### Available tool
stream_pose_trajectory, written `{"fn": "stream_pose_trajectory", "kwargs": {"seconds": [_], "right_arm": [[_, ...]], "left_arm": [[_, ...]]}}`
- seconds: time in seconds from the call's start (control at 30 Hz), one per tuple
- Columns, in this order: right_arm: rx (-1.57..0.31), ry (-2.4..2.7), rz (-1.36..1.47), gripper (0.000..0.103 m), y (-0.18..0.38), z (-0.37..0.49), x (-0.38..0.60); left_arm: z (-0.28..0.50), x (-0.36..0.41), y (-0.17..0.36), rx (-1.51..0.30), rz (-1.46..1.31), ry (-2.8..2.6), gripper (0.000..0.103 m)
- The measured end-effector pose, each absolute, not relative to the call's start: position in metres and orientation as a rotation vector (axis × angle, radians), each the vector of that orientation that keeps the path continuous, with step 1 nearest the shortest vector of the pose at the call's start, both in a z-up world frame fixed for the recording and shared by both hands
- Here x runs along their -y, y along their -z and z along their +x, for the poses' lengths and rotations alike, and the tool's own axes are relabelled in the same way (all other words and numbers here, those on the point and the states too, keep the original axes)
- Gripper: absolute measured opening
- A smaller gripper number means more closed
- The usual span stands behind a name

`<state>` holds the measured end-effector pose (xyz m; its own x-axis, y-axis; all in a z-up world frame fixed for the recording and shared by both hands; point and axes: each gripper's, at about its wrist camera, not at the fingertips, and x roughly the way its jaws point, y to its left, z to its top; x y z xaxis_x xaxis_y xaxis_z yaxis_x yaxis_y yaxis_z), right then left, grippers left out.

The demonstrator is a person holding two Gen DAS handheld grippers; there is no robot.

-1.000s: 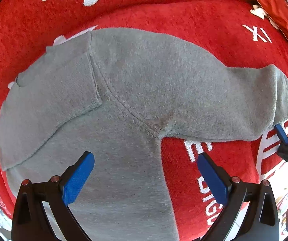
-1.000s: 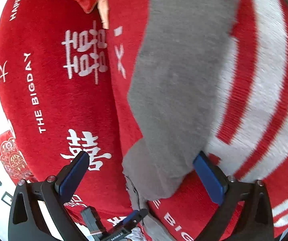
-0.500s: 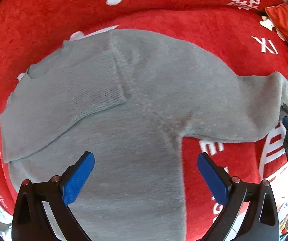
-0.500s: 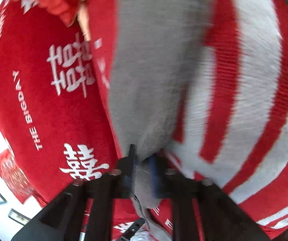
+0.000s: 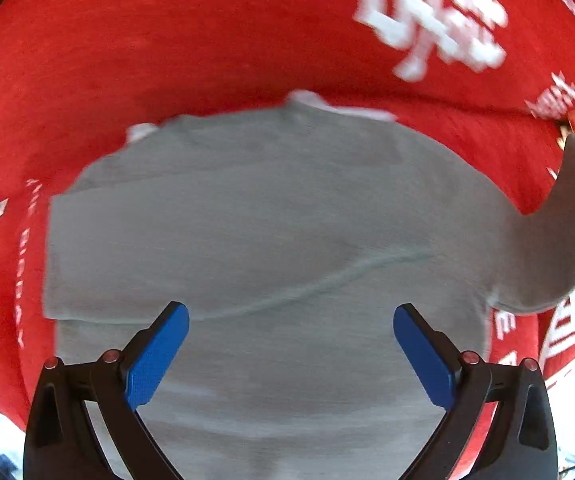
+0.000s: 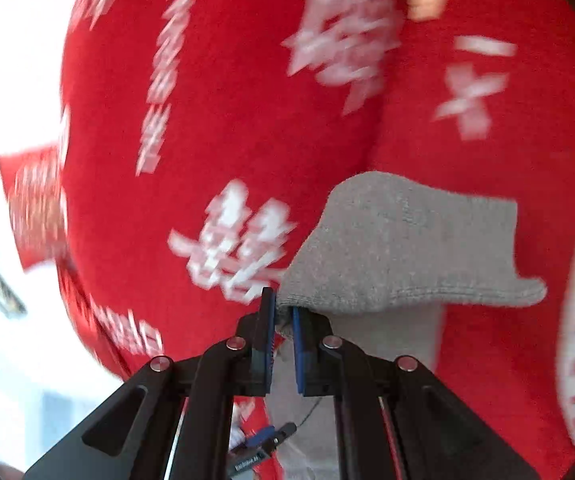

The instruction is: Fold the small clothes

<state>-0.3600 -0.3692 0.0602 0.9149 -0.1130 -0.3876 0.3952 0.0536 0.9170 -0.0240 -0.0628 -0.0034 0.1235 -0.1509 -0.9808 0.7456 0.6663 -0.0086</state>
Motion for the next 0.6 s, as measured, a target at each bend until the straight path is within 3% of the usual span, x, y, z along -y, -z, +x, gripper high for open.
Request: {"fn": "stream_pose_trajectory", "kwargs": {"seconds": [0.17,0.33,0.53,0.6], "right_arm": [[-0.437,0.218,1.283,0.009,-0.083,-0.231,0.322],[-0.672,0.068,1.205,0.009,-0.047,-0.111,0.250],[-0.981,0.155,1.199,0.013,0.018,-0.057,0.199],[-1.015,0.250,1.154,0.013,0.016,-0.064,0.197]], "left_arm": [[0.030,0.019,0.002,-1.277,0.533,0.654,0.103],[0.067,-0.024,0.008,-1.279,0.498,0.622,0.103],[0.092,-0.050,0.034,-1.320,0.449,0.587,0.103],[0.093,-0.058,0.035,-1.324,0.432,0.583,0.103]]}}
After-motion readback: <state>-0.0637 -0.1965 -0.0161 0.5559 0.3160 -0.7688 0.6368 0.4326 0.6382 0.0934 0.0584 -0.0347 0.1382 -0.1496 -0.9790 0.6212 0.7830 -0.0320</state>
